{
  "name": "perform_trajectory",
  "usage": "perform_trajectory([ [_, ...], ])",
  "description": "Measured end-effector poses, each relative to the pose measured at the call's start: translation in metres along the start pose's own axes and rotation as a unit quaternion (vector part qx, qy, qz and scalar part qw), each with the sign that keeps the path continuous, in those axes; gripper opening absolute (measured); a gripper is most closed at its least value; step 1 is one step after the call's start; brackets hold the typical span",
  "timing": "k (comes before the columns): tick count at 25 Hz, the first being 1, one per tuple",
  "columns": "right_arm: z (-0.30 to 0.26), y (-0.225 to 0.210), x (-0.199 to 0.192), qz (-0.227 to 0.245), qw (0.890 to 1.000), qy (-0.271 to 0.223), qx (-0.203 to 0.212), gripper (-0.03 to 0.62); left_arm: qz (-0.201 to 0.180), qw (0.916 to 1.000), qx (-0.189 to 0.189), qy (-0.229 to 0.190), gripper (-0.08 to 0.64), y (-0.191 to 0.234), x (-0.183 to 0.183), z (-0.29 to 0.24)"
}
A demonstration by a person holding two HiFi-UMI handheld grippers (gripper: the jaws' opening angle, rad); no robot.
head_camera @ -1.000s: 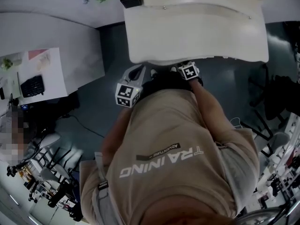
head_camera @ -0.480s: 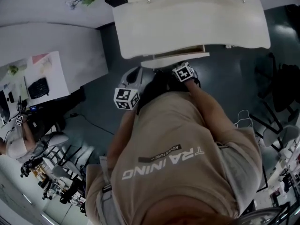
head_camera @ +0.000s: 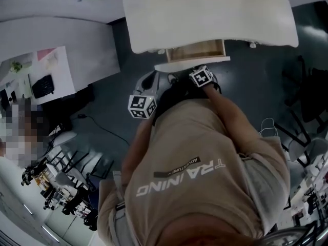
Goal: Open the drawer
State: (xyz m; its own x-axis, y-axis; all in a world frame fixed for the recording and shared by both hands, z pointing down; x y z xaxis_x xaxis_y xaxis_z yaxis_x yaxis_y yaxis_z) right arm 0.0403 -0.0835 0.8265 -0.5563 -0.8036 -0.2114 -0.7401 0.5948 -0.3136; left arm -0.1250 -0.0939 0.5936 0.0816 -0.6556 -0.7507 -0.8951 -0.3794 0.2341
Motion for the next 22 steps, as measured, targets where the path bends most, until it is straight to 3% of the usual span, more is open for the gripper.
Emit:
perform_trajectory([
  [6, 0.000, 0.015, -0.018, -0.004, 1.000, 0.010, -0.012, 0.129, 0.004, 0.9999, -0.001, -0.011, 0.006, 0.006, -0.021, 0.029],
  [14, -0.009, 0.055, -0.040, -0.019, 0.999, 0.022, -0.026, 0.129, -0.008, 0.9994, -0.034, -0.006, 0.006, 0.032, -0.070, 0.087],
  [22, -0.005, 0.058, -0.059, -0.023, 0.998, 0.012, -0.064, 0.129, -0.030, 0.9974, -0.066, 0.004, 0.006, 0.032, -0.097, 0.107],
])
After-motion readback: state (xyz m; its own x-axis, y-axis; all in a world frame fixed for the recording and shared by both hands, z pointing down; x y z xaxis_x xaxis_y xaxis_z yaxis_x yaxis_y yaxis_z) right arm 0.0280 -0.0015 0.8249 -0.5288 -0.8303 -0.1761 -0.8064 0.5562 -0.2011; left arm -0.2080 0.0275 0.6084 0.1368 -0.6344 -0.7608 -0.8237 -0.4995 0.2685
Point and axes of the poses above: the fingertips, and each gripper's own axes: z backward along the fingers, y to its left, x out of its top, the point moved 2 cm from there along z, backward along the fingers, and after that the axes turned 7 degrees about y, right-handed, at the moved point
